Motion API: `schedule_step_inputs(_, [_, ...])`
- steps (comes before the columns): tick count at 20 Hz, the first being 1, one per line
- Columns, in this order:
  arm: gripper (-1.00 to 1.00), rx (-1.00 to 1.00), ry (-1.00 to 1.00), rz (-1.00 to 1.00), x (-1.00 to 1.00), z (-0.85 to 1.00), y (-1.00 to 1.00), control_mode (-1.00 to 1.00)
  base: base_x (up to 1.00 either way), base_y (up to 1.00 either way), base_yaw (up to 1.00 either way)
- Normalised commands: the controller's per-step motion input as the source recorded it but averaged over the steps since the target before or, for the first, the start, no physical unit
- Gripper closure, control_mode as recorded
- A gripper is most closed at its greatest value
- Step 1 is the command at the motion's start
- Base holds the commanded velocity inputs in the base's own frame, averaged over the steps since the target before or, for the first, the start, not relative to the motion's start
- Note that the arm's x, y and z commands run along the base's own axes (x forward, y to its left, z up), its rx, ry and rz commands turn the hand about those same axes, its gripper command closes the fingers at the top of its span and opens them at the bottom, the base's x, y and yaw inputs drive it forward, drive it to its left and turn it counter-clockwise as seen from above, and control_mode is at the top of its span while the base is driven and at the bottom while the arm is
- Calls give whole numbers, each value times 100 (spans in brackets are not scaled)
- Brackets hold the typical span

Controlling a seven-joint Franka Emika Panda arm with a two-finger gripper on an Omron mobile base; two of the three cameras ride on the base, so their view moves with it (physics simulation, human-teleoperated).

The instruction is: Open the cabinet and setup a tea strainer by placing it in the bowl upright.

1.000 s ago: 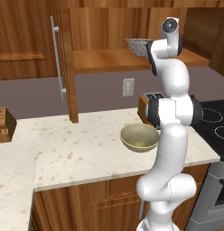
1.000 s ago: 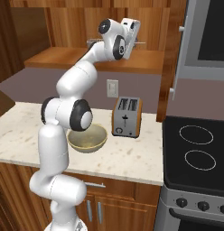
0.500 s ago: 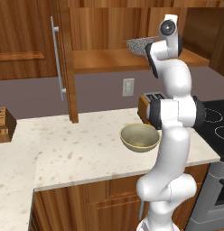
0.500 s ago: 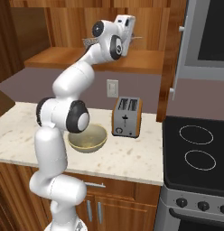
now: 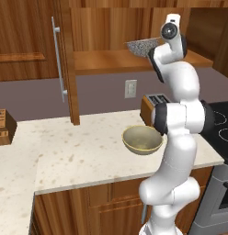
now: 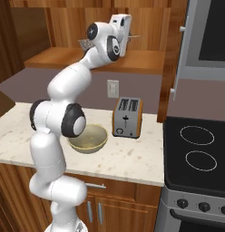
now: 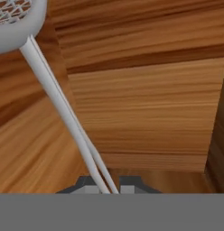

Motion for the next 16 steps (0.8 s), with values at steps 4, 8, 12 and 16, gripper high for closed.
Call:
schedule_step_inputs(4, [100, 0, -2, 0, -74, 51, 0, -100, 0, 0, 0])
schedule_step_inputs(8, [100, 1, -5, 0, -91, 27, 0, -100, 0, 0, 0])
schedule_step_inputs(12, [100, 0, -7, 0, -98, 0, 0, -100, 0, 0, 0])
schedule_step_inputs(16, [100, 0, -4, 0, -86, -3, 0, -100, 0, 0, 0])
